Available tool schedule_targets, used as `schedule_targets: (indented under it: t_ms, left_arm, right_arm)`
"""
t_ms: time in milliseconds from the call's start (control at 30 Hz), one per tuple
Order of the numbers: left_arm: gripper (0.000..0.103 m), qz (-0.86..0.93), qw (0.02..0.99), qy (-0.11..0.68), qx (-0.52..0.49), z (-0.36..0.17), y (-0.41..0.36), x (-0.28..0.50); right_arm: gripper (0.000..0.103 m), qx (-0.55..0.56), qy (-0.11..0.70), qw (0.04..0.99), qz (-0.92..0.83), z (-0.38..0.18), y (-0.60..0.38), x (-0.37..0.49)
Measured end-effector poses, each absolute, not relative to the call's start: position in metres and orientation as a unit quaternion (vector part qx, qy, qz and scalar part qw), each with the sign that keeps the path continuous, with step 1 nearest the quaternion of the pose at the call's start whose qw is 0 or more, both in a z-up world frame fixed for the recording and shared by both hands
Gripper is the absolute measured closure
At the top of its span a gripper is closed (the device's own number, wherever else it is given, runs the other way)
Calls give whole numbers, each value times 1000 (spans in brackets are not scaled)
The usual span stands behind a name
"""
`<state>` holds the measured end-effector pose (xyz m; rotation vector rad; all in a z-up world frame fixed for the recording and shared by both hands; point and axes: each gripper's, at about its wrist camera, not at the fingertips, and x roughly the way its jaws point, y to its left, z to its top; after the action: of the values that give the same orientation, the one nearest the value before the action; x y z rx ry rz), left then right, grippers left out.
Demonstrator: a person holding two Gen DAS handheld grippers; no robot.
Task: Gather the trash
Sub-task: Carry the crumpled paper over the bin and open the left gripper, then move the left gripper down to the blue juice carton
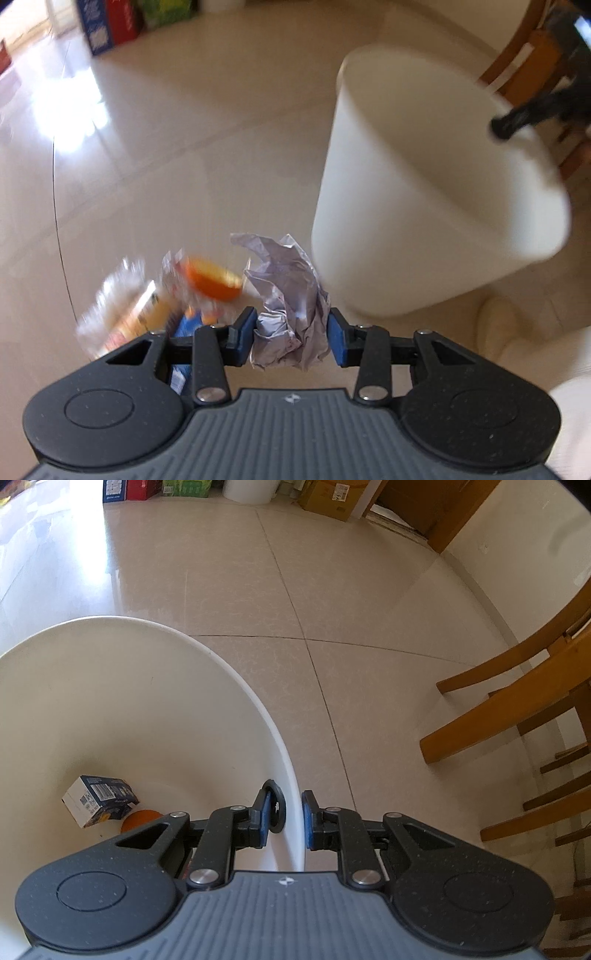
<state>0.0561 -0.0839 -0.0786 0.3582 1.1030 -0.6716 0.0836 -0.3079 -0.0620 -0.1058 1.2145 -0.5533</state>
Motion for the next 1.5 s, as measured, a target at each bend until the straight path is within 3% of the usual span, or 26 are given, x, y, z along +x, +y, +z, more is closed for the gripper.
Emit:
schedule_targets:
  t_ms: [233, 467, 500, 600, 700, 1167, 1500]
  left_arm:
    - [63, -356, 795, 462, 167, -4, -117, 63]
    - [62, -413, 780, 440, 165, 16, -164, 58]
    - [57, -420, 777, 439, 165, 14, -170, 60]
    - [29, -428, 775, 433, 165, 13, -178, 56]
    - [24, -430, 779, 424, 170, 11, -180, 53]
    - [18, -379, 799, 439, 159, -2, -144, 72]
    - [18, -318, 813, 466, 143, -46, -90, 88]
  right_arm:
    - [82, -57, 564, 783, -256, -62, -308, 84]
    - [82, -54, 563, 783, -257, -61, -308, 84]
    - [82, -54, 563, 784, -257, -61, -308, 84]
    - [82, -54, 563, 784, -257, -61, -309, 85]
    - [82, -53, 563, 784, -256, -61, -309, 85]
    - [82, -49, 563, 784, -258, -60, -309, 84]
    - [82, -49, 562, 784, -259, -60, -310, 85]
